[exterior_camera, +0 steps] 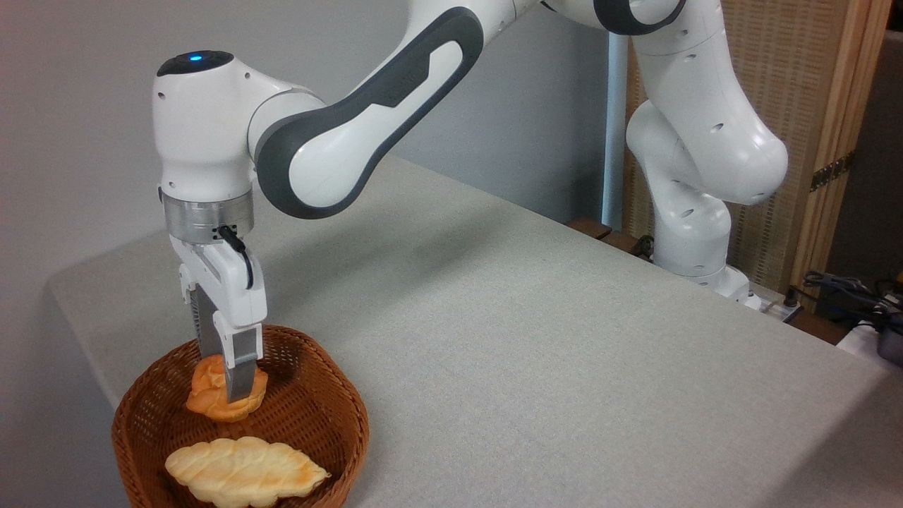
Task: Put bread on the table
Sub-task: 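Close the gripper on the orange bun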
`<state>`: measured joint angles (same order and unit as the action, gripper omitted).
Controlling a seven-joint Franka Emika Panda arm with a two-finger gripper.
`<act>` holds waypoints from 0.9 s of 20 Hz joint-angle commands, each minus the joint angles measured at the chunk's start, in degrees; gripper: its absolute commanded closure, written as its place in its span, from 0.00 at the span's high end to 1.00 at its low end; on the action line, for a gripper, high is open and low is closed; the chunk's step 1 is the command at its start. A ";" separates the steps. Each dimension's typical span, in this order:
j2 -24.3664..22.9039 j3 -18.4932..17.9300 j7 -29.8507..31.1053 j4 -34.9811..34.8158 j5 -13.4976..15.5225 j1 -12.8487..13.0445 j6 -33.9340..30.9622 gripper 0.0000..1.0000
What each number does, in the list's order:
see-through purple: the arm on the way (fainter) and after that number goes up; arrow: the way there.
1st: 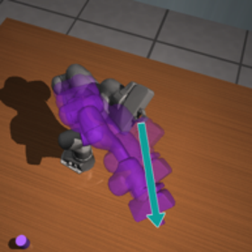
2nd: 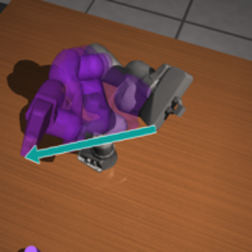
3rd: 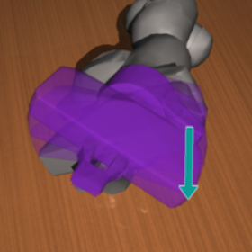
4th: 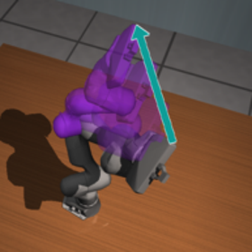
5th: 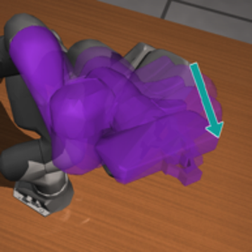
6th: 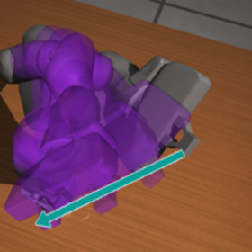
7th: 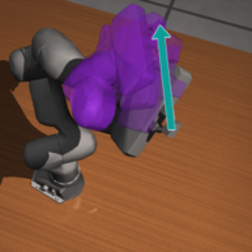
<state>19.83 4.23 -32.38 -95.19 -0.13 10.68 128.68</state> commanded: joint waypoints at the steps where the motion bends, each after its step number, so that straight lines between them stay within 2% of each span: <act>1: 0.56 0.43 0.30 0.44 -0.84 -0.22 0.78 0.43; 18: 0.12 0.43 0.56 1.23 -0.84 -0.48 0.70 0.39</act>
<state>19.87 4.23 -32.39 -95.02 -0.14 10.65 128.68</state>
